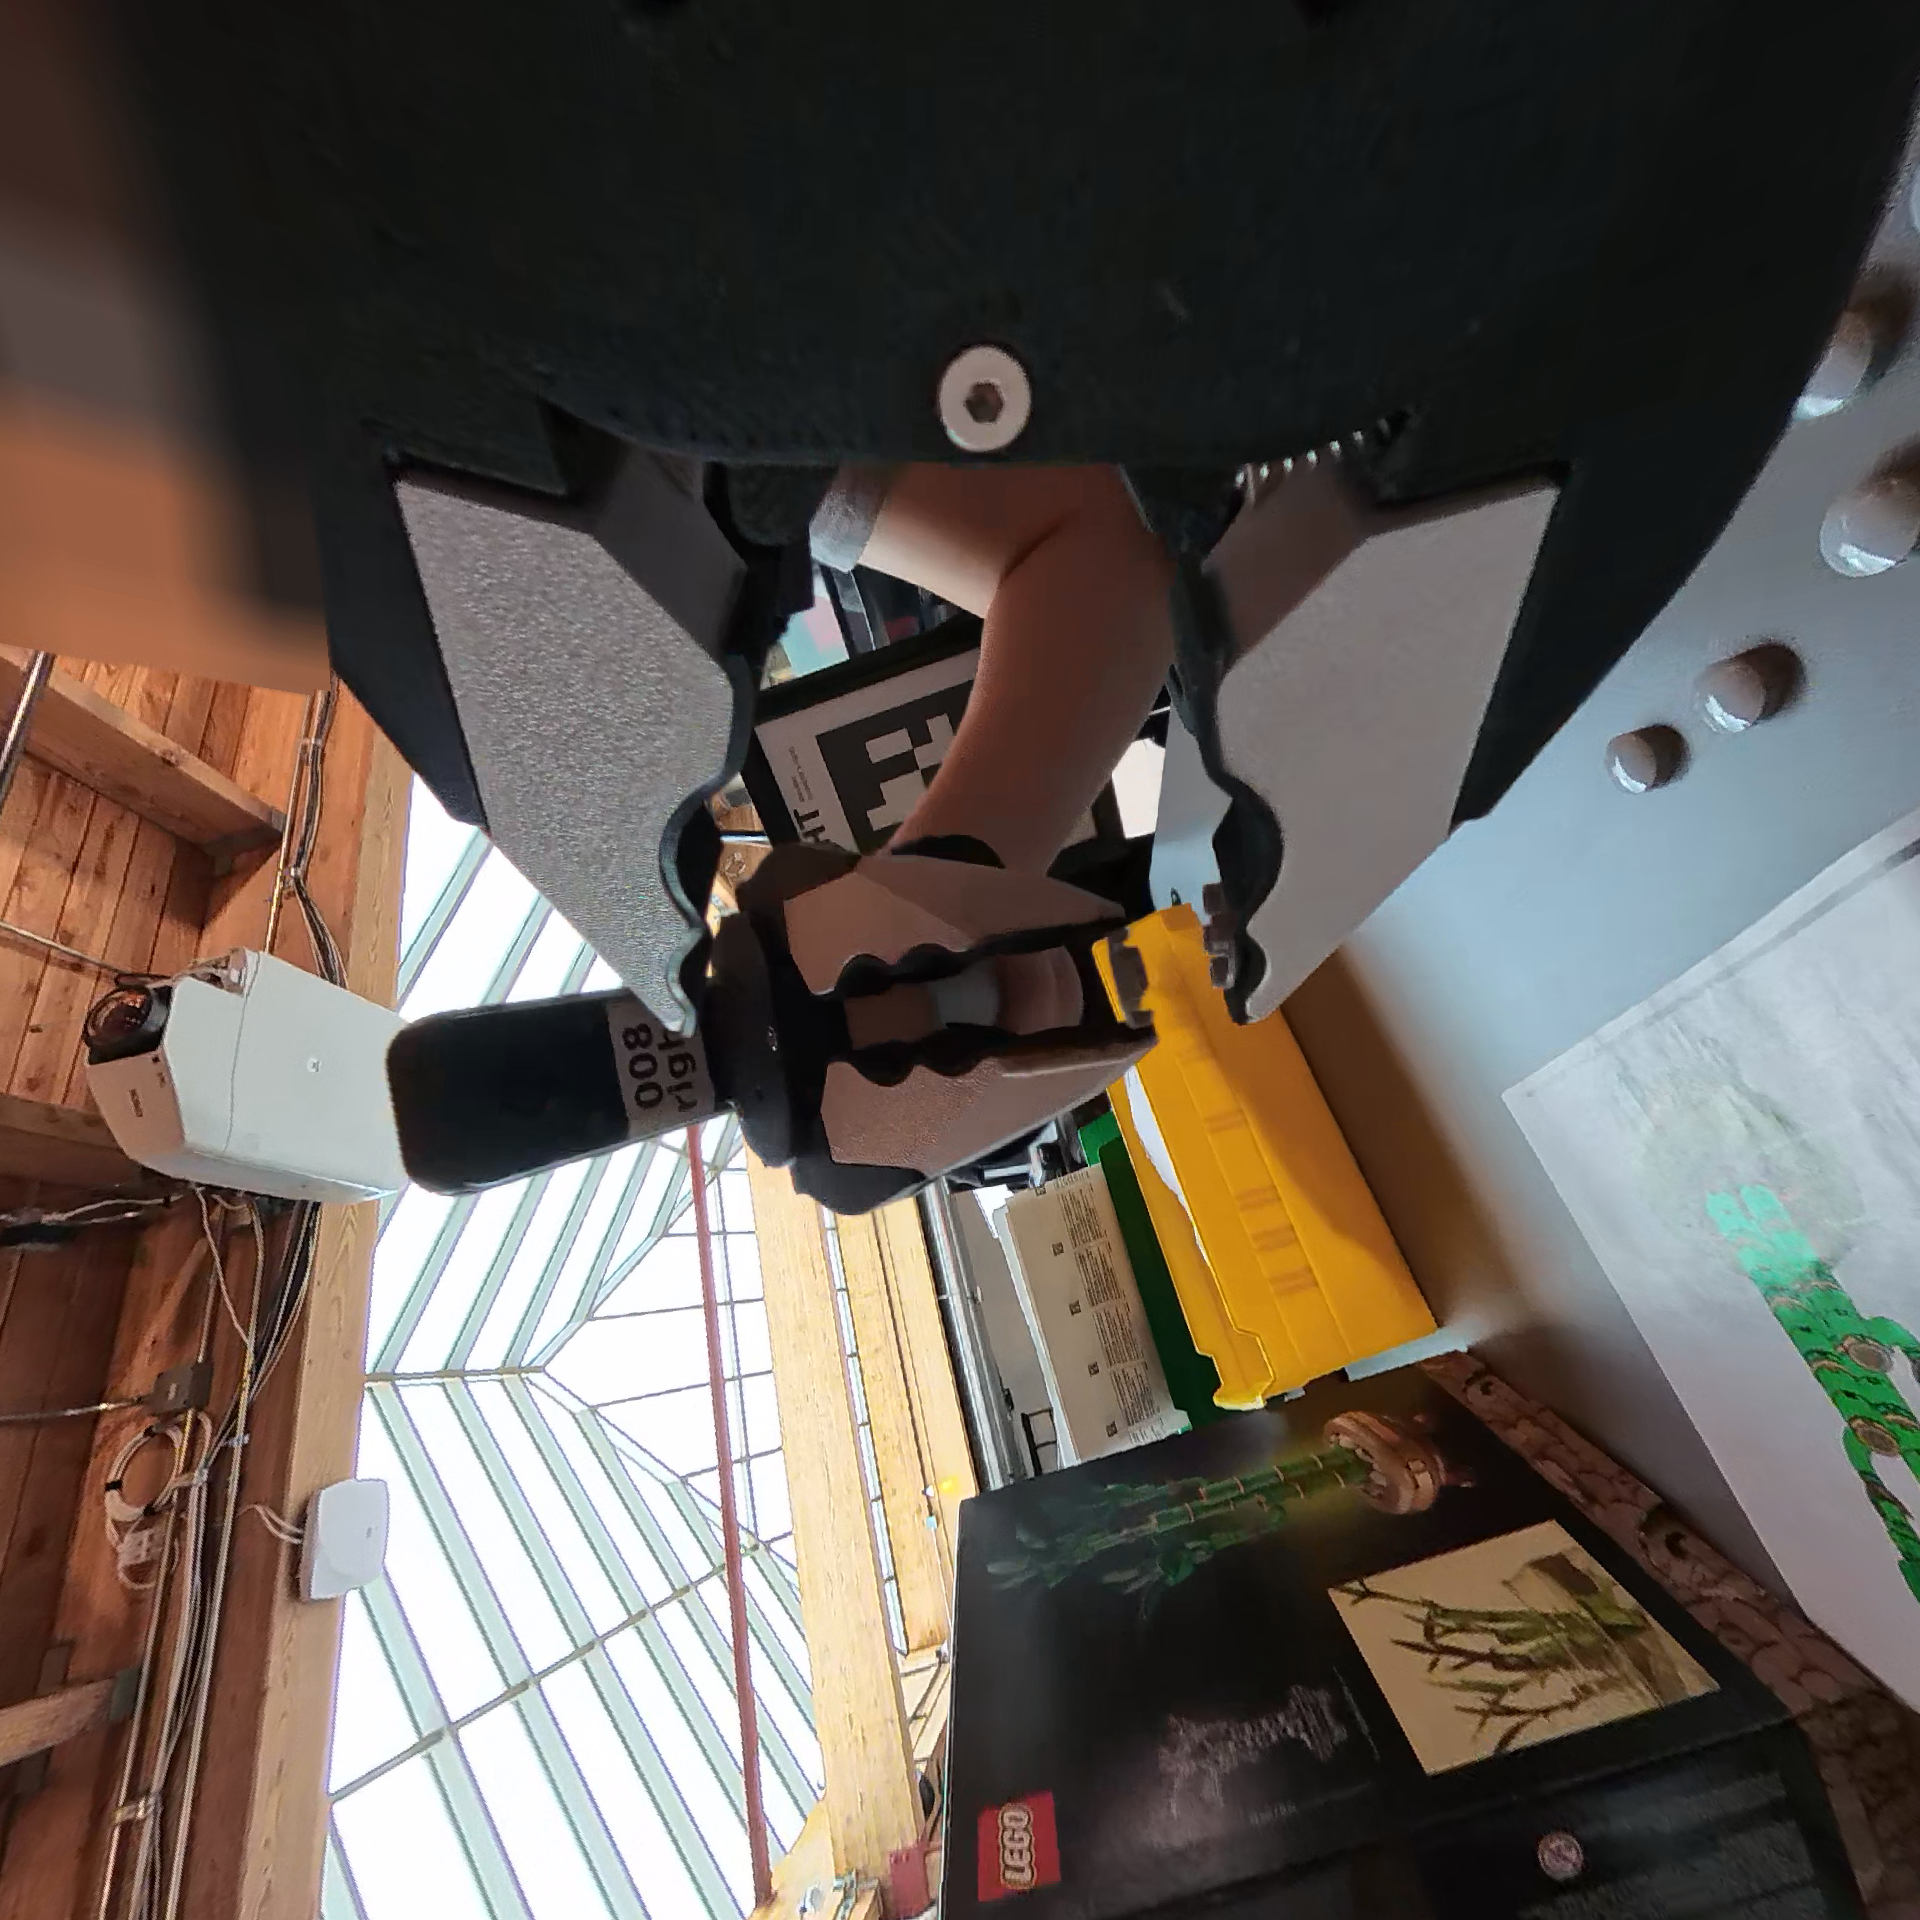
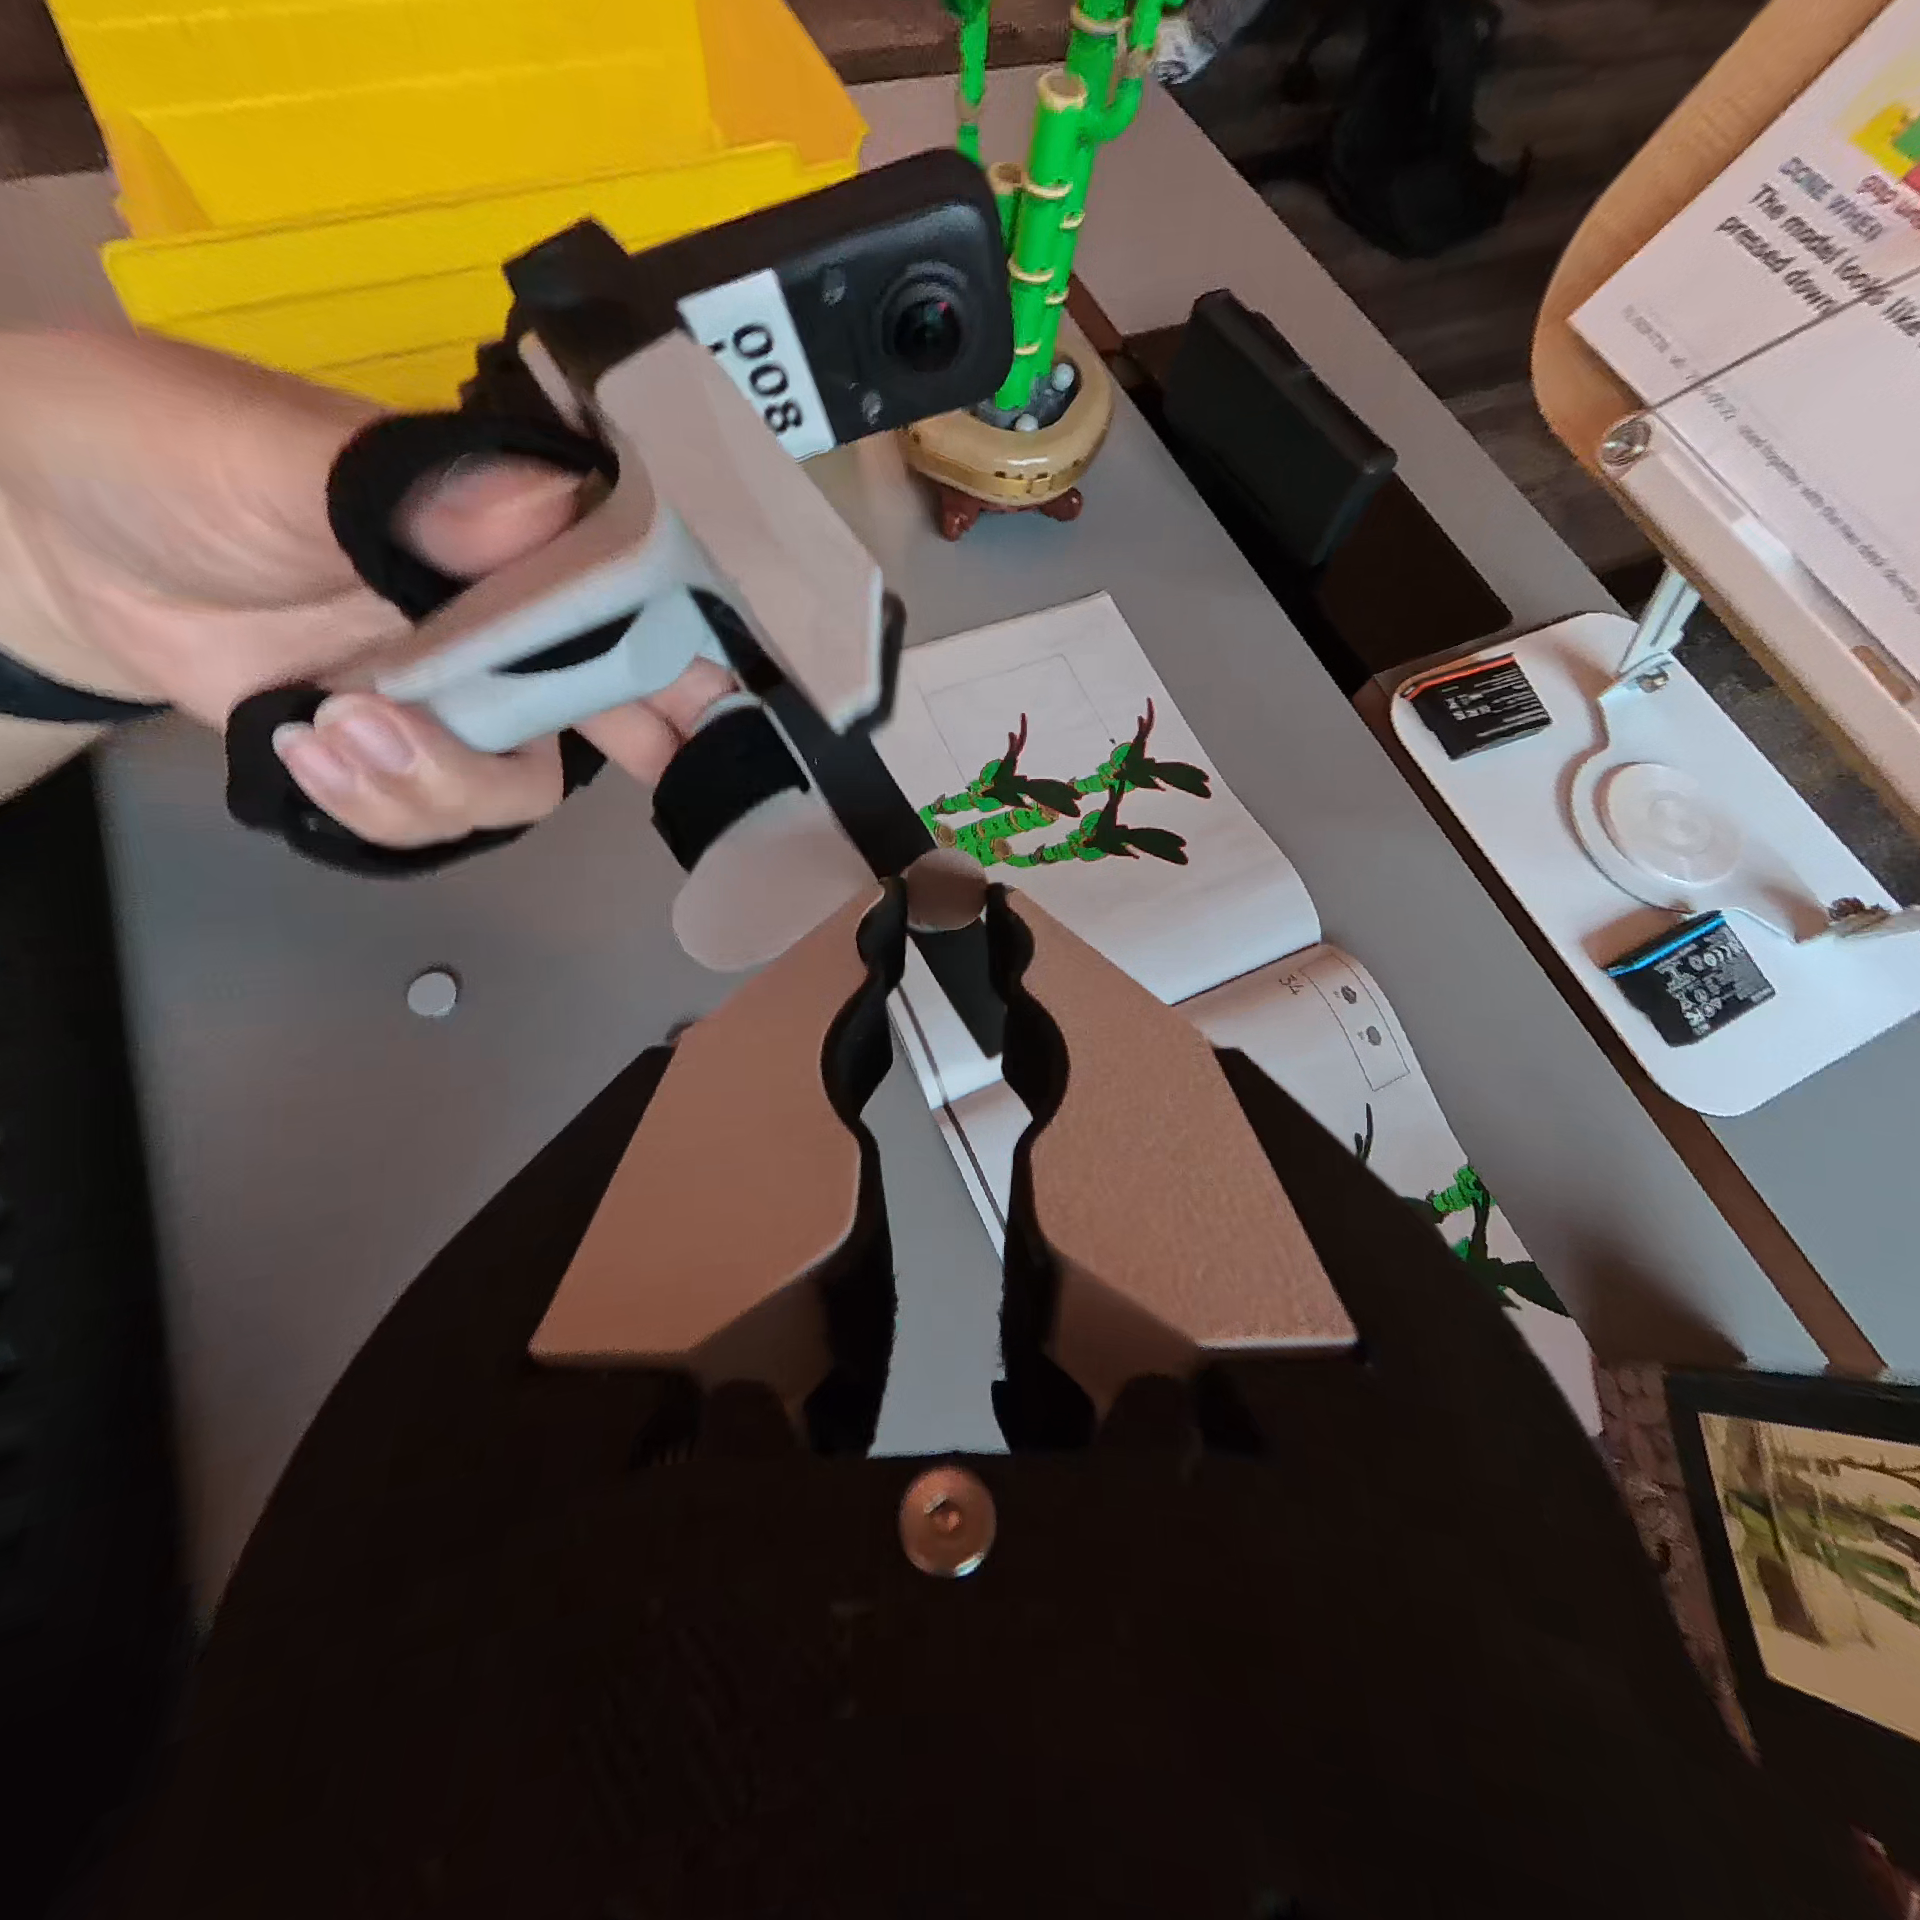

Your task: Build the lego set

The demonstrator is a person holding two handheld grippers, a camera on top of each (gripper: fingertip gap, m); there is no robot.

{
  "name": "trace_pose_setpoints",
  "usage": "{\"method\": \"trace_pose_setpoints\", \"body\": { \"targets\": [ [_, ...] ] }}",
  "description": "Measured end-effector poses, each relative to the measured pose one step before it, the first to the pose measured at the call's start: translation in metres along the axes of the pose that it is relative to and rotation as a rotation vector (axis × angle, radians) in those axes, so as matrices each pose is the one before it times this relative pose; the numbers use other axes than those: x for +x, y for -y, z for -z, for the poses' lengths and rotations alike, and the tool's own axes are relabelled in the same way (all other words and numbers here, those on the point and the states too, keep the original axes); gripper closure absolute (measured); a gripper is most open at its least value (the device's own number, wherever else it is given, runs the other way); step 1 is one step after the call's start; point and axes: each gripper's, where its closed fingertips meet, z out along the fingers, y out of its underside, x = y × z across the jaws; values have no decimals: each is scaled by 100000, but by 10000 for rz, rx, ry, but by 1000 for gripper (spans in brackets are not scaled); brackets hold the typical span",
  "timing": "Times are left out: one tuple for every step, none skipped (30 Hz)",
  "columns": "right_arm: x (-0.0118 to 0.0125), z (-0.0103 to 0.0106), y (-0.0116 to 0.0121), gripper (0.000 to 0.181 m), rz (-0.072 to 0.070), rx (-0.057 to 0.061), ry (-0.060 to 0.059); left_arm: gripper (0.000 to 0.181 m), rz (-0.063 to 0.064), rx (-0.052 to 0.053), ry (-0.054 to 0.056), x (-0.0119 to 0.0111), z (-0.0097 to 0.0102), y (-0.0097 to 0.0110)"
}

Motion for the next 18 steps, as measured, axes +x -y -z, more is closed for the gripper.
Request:
{"method": "trace_pose_setpoints", "body": {
  "targets": [
    [-90,-65,458,167,-159,106,-136,85,-66,141,-23,40,-42,144],
    [-107,-115,279,168,-127,9,-115,85,-59,146,-40,83,-53,136],
    [75,-128,-21,167,-31,-165,-243,85,-23,163,-39,76,-41,138],
    [60,-118,-66,167,90,-169,-253,85,6,179,-55,84,-5,173],
    [12,-91,38,167,79,-79,-205,85,32,198,-83,104,31,225],
    [16,-66,87,167,-7,-41,-155,85,65,221,-99,107,77,280],
    [74,-33,94,167,-38,-19,-159,84,80,202,-53,25,100,262],
    [129,5,98,167,-21,6,-175,84,44,127,34,-114,110,183],
    [151,4,73,167,-33,-1,-166,85,-26,72,64,-120,86,132],
    [194,-6,66,167,-59,9,-174,85,-61,52,61,-89,64,110],
    [183,-55,-14,167,-70,-26,-146,85,-42,36,45,-37,48,75],
    [148,-109,-134,167,-75,-83,-99,85,-8,35,-4,33,30,54],
    [130,-148,-123,167,-70,-57,-73,85,9,42,-13,37,18,52],
    [80,-157,-64,167,-137,-8,-16,85,-2,27,27,-50,14,30],
    [-18,-134,40,167,-242,61,70,85,-3,11,43,-90,11,18],
    [-111,-91,117,167,-315,97,148,85,15,26,21,-74,18,42],
    [-221,-80,87,167,-296,64,211,85,22,38,19,-72,33,64],
    [-203,-84,-22,167,-195,-11,165,85,14,25,34,-103,34,58]
  ]
}}
